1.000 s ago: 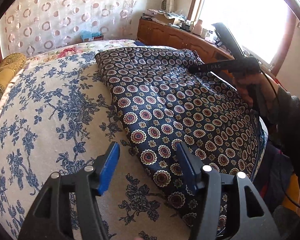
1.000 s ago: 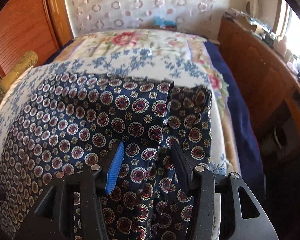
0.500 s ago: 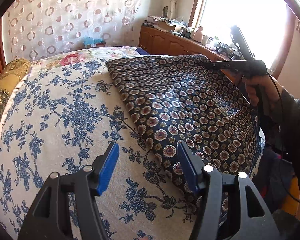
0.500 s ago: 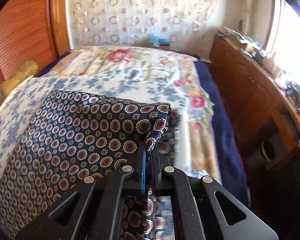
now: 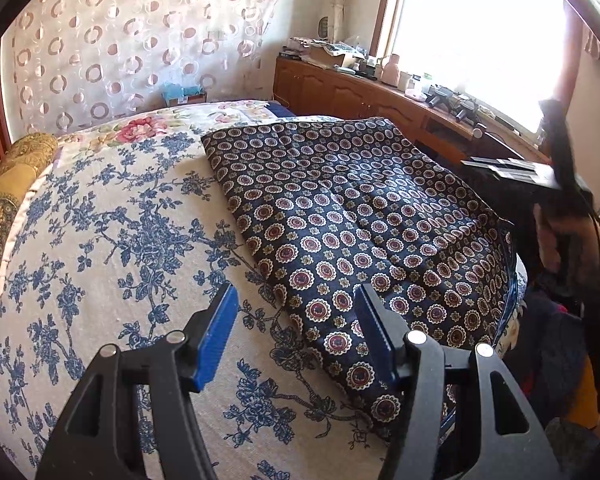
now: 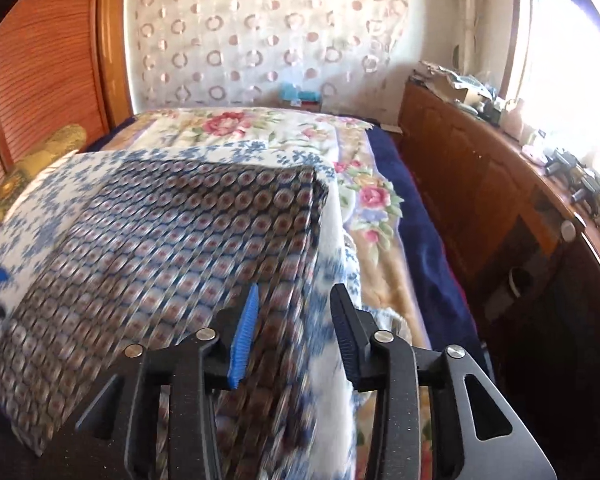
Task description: Fold small clothes
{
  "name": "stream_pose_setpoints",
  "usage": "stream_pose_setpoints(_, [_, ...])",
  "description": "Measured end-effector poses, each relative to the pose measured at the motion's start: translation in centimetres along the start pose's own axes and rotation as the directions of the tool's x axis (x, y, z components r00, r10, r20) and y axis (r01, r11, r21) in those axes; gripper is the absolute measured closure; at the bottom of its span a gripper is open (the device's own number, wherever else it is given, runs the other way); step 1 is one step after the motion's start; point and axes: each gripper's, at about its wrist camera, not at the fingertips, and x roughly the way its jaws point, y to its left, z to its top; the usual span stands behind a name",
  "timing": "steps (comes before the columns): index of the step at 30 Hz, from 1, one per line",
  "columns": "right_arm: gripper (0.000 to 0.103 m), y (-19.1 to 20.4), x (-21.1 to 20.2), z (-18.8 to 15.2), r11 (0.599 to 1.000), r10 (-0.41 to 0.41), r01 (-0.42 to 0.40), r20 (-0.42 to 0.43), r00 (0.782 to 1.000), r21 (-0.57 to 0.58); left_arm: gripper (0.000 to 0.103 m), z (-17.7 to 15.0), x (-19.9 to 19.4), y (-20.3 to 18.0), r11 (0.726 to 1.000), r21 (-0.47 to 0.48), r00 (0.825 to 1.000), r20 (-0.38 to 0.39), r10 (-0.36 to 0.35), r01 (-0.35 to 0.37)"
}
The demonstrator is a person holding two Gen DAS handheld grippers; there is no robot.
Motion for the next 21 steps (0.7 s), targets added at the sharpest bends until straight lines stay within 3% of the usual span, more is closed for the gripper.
stream_pose_setpoints(3, [0.064,0.1,-2.2,-2.3,0.999,-0.019,0.017,0.052,0.998,0.035,0.043,0.1,-0.2,-0.4,1.000,0.007,1.000,0.006,0.000,-0.001])
stream_pose_setpoints(9, [0.064,0.3,-4.2,-5.0,0.995,-0.034,0.028,0.067,0.997,0.092,0.043,0.0,-0.2,-0.7,1.000,0.017,1.000,0.003,0.001,-0.001])
stream_pose_setpoints(14, [0.057,0.4,-5.1,-5.8,0.996,-0.056,0.052,0.046,0.997,0.078,0.043,-0.7,-0.6,-0.6,1.000,0.008,1.000,-0.006,0.002,-0.002])
stream_pose_setpoints(21, [0.050,0.9,-5.4,-7.5,0.996,-0.018,0.017,0.010,1.000,0.089,0.043,-1.8,-1.1,-0.6,1.000,-0.001,1.000,-0.021,-0.004,0.004])
